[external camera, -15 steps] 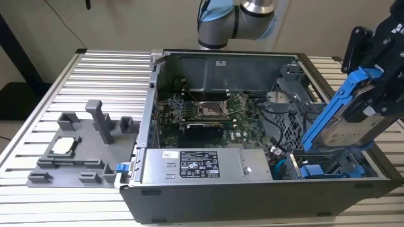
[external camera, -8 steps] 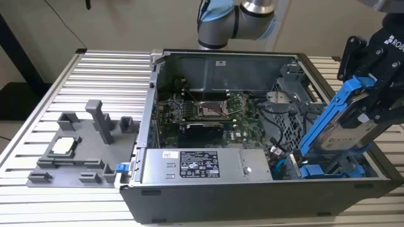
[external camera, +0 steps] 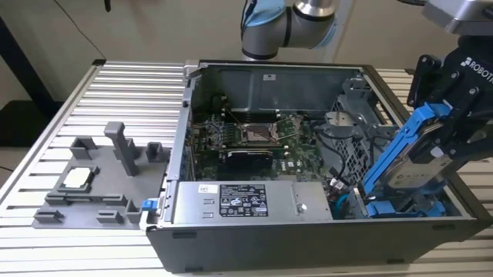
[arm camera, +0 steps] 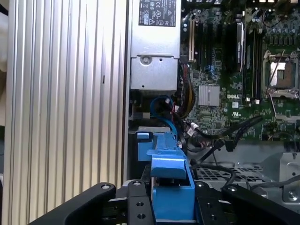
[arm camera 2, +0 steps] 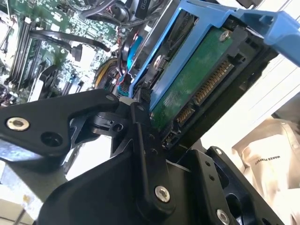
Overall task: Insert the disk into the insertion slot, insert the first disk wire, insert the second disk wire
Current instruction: 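Insert the disk into the insertion slot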
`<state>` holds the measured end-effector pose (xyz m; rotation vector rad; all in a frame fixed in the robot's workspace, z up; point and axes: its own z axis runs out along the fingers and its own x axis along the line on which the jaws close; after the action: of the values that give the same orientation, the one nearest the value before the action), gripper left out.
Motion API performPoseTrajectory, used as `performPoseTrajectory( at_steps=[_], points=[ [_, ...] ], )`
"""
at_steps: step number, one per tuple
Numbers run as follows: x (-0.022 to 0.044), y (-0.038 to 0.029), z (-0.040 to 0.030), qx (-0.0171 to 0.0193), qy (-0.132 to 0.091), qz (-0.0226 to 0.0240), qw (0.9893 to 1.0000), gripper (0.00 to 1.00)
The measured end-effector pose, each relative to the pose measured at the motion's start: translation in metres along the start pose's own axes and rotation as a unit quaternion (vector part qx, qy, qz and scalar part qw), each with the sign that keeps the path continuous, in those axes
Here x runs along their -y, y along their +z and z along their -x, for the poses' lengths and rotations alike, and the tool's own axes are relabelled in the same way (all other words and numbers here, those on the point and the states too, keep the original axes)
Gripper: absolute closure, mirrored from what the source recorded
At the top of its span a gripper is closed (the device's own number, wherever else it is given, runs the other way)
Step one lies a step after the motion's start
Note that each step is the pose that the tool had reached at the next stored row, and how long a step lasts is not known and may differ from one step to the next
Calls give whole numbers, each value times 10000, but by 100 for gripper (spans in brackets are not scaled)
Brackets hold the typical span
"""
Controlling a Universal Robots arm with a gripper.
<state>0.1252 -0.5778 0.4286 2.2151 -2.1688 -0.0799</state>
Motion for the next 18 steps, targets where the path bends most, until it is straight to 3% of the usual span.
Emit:
performPoseTrajectory(
  at_steps=[6, 18],
  points=[
    [22, 91, -1, 1, 1, 29, 10000, 67],
    [71, 240, 42, 7, 5, 44, 10000, 67]
  ],
)
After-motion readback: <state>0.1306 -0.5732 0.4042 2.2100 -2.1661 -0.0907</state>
